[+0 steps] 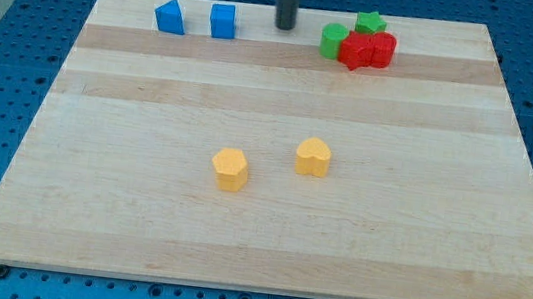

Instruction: Move the blue cube into the blue triangle

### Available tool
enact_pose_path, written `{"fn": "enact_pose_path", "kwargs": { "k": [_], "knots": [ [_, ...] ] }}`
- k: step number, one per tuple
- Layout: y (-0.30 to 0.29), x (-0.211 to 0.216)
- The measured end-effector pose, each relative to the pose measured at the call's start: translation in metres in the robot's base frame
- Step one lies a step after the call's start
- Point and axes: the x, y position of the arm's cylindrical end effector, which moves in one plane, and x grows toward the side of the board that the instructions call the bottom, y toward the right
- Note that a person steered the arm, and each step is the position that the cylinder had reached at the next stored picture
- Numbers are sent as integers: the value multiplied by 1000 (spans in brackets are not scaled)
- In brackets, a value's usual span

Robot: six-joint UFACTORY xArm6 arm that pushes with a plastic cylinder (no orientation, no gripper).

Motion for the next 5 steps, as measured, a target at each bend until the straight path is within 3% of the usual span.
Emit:
{"fn": "enact_pose_path", "kwargs": {
  "k": [5],
  "knots": [
    [-101,-2]
  ]
}}
